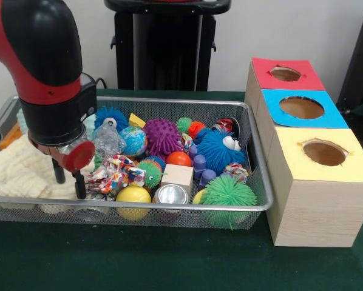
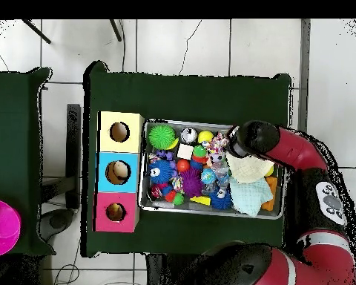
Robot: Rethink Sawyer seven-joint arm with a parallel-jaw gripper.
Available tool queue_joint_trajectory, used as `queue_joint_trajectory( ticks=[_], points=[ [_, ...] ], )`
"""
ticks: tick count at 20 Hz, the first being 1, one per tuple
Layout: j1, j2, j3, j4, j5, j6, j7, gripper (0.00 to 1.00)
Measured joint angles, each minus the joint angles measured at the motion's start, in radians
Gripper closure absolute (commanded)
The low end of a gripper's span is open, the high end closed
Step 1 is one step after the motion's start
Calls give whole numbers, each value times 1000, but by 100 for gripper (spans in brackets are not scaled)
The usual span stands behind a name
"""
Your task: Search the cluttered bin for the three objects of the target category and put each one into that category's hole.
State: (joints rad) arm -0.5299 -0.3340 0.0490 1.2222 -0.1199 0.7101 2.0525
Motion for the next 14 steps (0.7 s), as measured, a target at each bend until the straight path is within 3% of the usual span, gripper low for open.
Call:
queue_joint_trajectory(
  ticks=[8, 14],
  points=[
    [-6, -8, -10, -6, -6, 0, 0, 0],
    [-12, -14, -48, -20, -53, 0, 0, 0]
  ],
)
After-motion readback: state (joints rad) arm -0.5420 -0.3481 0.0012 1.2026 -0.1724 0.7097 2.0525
